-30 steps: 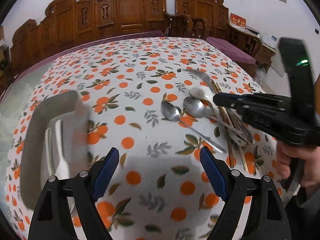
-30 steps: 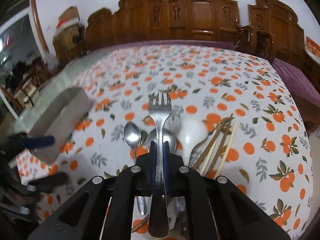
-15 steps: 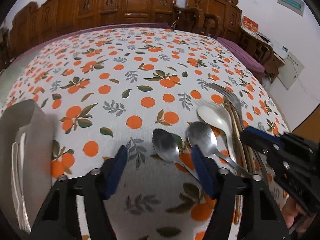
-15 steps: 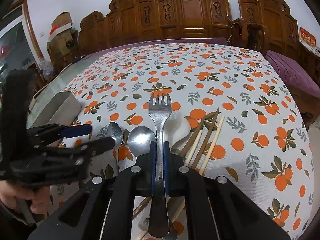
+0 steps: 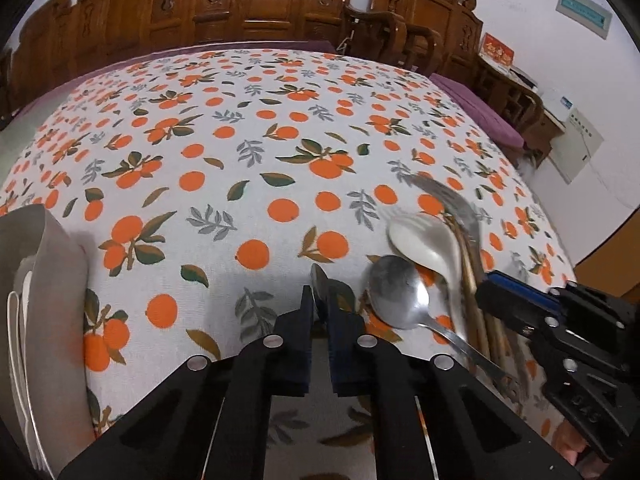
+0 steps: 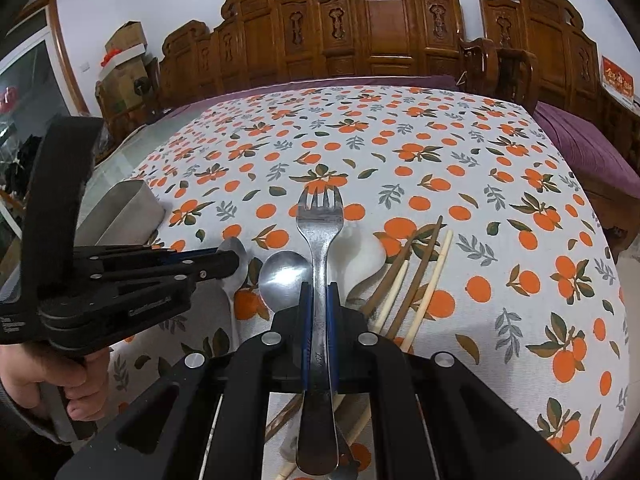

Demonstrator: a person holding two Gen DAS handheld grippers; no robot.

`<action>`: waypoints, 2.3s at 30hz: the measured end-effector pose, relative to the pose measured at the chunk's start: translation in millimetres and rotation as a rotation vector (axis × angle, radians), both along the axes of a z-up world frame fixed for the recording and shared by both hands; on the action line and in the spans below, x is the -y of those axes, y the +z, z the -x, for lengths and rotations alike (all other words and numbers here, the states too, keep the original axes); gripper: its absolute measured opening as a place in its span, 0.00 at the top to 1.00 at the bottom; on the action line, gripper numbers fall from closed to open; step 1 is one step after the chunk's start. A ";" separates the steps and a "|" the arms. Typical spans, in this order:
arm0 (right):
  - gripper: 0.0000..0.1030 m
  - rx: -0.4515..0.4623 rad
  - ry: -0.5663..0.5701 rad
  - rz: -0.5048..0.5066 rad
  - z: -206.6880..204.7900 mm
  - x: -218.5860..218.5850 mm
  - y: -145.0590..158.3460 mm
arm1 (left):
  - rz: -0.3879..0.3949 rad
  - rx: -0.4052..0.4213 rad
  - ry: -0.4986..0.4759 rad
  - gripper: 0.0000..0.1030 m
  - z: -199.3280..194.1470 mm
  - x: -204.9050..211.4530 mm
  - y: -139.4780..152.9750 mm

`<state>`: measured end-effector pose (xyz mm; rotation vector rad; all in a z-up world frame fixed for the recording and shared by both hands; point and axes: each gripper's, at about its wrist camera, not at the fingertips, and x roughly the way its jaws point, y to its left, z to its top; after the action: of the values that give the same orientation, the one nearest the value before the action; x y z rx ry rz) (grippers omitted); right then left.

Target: Organize utensils

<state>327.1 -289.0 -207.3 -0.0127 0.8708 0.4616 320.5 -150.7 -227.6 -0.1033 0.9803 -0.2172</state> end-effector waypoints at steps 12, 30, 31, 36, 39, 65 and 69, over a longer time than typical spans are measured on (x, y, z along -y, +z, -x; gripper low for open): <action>0.92 0.010 0.021 0.010 11.9 -25.7 5.4 | -0.067 0.097 -0.024 0.99 36.4 -19.0 54.5; 0.92 0.014 0.054 0.005 36.9 -62.5 14.6 | -0.108 0.169 0.019 0.99 68.5 -82.3 103.5; 0.92 0.016 0.059 0.001 38.6 -64.9 16.0 | -0.110 0.171 0.022 0.99 69.1 -85.5 105.1; 0.92 0.032 0.085 -0.018 46.8 -79.2 25.7 | -0.126 0.176 0.037 0.99 71.6 -101.1 110.9; 0.92 0.042 0.098 -0.025 51.5 -86.9 31.2 | -0.135 0.175 0.049 0.99 72.3 -112.1 113.6; 0.92 0.076 0.168 -0.041 78.8 -134.3 51.4 | -0.254 0.066 0.090 0.99 56.6 -192.2 73.4; 0.92 0.065 0.173 -0.025 80.0 -145.4 49.8 | -0.246 0.044 0.074 0.99 53.4 -196.0 56.2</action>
<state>247.1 -143.5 -157.4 -0.0802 0.8033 0.6302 267.0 45.2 -171.4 0.0902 0.9509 -0.0301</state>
